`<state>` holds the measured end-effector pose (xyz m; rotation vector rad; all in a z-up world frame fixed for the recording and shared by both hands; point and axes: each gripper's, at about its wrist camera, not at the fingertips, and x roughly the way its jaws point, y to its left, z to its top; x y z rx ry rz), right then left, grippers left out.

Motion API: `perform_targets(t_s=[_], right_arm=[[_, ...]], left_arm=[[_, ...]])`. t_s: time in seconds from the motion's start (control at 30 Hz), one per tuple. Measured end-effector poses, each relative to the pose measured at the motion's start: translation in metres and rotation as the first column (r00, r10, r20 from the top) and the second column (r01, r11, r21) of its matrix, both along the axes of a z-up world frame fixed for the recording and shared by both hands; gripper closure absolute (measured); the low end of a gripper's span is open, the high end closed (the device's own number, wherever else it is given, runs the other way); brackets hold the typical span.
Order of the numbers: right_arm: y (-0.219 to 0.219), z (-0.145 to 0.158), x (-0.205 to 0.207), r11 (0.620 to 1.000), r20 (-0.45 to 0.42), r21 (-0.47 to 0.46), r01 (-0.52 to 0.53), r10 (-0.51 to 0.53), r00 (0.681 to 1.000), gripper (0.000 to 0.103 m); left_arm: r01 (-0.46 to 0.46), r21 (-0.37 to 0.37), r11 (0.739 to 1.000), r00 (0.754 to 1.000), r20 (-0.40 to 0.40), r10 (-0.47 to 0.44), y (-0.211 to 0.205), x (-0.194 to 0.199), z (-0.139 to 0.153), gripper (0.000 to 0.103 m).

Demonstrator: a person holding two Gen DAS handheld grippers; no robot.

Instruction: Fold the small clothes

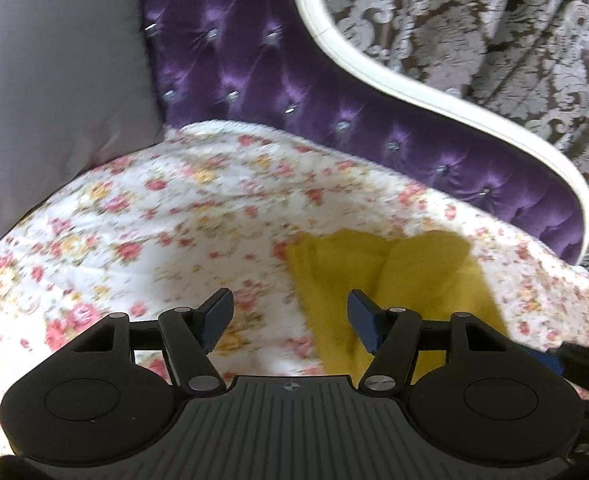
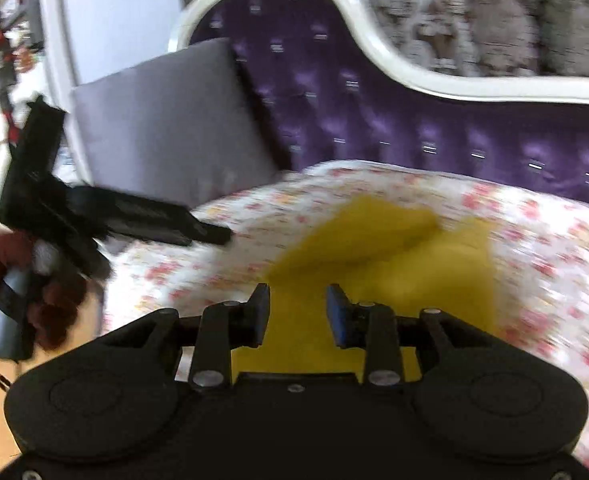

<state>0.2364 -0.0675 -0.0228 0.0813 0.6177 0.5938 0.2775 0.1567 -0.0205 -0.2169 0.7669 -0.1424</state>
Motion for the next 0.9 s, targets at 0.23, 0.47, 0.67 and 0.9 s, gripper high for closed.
perform_targets(t_s=[0.23, 0.47, 0.67, 0.9], right_arm=[[-0.028, -0.015, -0.013, 0.997, -0.018, -0.003, 0.083, -0.083, 0.996, 0.058], [-0.030, -0.040, -0.015, 0.996, -0.070, -0.029, 0.085, -0.087, 0.994, 0.058], [-0.033, -0.050, -0.022, 0.996, -0.087, -0.029, 0.084, -0.086, 0.992, 0.058], [-0.043, -0.044, -0.024, 0.998, -0.089, 0.011, 0.068, -0.066, 0.994, 0.058]], left_arm=[[0.168, -0.001, 0.986, 0.984, 0.058, -0.167, -0.061, -0.008, 0.017, 0.041], [0.291, 0.050, 0.955, 0.957, -0.006, -0.291, -0.114, 0.016, -0.014, 0.041], [0.027, 0.074, 0.997, 0.999, -0.025, -0.025, -0.085, 0.066, -0.035, 0.041], [-0.135, 0.154, 0.979, 0.987, -0.069, 0.147, -0.049, 0.093, -0.036, 0.042]])
